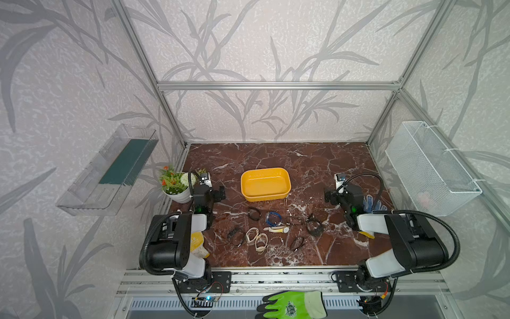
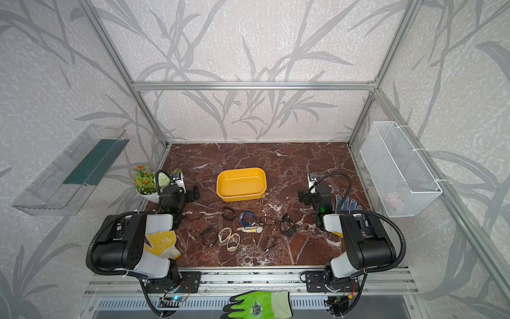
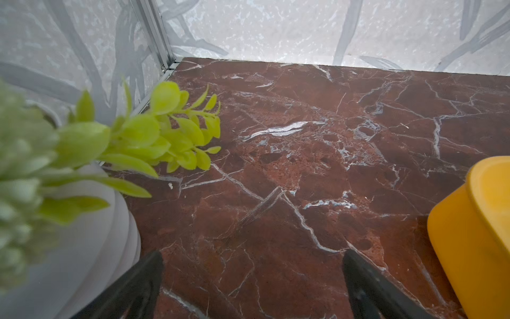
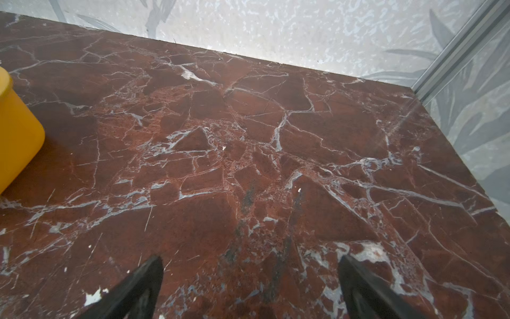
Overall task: Put the watch into the storage box
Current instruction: Pick up the watch at the center of the board.
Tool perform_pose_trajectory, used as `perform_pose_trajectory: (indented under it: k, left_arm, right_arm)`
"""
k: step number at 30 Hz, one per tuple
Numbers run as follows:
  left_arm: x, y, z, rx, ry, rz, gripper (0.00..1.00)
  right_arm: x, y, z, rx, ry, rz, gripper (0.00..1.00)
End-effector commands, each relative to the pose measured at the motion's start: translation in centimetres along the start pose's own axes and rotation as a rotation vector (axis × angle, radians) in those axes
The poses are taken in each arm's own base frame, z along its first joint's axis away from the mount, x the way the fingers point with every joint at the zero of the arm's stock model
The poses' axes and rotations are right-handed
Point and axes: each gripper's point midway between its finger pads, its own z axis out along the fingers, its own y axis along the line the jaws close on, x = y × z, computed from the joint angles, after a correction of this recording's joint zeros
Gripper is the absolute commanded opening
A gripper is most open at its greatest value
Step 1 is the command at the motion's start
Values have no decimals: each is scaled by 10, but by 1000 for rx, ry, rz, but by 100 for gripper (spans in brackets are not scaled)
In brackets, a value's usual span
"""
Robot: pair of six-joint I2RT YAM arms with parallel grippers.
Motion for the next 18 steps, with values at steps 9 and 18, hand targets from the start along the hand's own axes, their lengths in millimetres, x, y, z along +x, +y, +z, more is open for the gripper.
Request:
perform_pose_trajectory:
  k: [9,18]
  left_arm:
    - [-7,0,3,-6,-12,-7,99]
    - [-7,1,3,0,-10,-15,99]
  right_arm:
    - [-12,-2,4,3,-21,10,99]
    - [-12,-2,4,2,-22,10,99]
